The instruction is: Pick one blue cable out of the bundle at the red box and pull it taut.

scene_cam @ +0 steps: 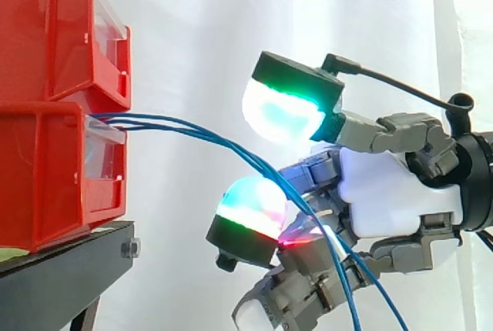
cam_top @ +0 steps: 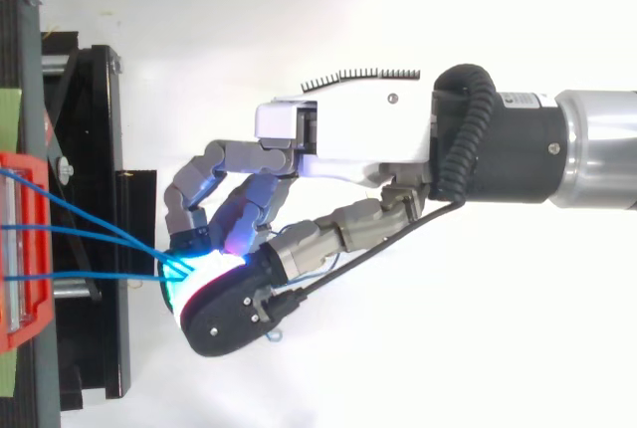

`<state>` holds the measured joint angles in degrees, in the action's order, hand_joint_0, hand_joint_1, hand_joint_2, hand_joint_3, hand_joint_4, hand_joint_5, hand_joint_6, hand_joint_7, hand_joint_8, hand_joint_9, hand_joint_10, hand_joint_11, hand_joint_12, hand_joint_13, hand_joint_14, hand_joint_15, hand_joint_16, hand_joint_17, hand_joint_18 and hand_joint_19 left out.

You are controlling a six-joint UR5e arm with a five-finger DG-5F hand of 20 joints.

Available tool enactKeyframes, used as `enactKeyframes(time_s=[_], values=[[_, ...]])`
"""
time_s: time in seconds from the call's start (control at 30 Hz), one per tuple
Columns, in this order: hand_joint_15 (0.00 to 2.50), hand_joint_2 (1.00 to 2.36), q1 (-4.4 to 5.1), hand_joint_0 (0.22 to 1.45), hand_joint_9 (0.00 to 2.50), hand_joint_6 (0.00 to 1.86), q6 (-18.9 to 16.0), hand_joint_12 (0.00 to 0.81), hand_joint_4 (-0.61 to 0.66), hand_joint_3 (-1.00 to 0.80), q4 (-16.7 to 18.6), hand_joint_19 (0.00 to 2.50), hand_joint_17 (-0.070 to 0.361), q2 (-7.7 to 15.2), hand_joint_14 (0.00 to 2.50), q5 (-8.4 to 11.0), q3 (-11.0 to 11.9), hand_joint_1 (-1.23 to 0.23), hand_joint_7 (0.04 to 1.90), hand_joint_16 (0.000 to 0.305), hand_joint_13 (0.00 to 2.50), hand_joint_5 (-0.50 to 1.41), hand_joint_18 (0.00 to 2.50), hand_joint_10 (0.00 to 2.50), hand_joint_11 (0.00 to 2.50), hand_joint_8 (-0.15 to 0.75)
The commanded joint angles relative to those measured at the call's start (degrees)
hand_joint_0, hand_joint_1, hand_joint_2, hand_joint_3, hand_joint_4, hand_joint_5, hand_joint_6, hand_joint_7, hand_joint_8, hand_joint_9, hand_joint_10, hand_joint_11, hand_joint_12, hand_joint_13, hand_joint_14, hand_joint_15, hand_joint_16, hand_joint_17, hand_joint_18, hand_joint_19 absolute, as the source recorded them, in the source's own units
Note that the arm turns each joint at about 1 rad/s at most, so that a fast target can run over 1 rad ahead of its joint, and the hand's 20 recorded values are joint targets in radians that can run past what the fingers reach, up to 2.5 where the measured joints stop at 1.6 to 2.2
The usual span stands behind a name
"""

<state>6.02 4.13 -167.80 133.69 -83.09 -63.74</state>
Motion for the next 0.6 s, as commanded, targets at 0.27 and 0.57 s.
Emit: enactKeyframes(time_s=[0.27, 0.57], values=[[0.34, 1.01, 0.05, 0.60, 1.21, 0.90, 0.09, 0.454, 0.17, -0.13, 0.02, 0.29, 0.145, 0.08, 0.01, -0.06, -0.07, -0.74, 1.02, 0.065, 0.77, -0.11, 0.63, 0.00, 1.16, 0.477], [0.32, 1.02, -0.04, 0.67, 1.21, 0.90, 0.18, 0.423, 0.09, -0.04, 0.11, 0.27, 0.127, 0.00, 0.01, -0.06, -0.07, -0.90, 1.26, 0.056, 0.76, -0.11, 0.62, 0.01, 1.20, 0.450]])
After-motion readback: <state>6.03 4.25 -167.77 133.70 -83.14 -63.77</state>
